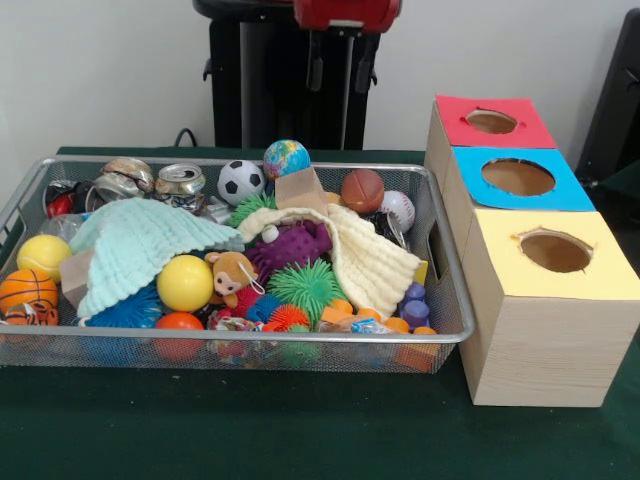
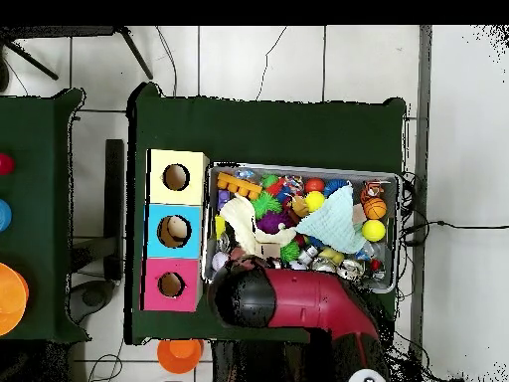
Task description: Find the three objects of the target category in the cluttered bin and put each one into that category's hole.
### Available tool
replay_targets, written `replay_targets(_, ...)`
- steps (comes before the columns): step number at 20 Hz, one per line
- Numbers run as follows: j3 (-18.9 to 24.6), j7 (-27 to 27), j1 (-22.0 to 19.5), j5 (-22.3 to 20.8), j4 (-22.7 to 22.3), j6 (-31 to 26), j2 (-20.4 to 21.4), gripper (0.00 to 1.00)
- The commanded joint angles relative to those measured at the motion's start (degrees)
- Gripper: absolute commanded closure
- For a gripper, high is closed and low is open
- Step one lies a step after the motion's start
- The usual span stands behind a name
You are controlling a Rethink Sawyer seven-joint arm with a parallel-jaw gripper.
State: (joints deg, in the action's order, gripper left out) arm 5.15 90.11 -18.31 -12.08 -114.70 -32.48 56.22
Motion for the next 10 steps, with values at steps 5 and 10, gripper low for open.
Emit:
replay_targets(5,15.0,-14.8,-10.8,-4.6,5.4,-2.8,-3.0,0.0)
replay_targets(10,19.1,-17.3,-15.6,-7.8,7.4,-3.9,-4.2,0.0)
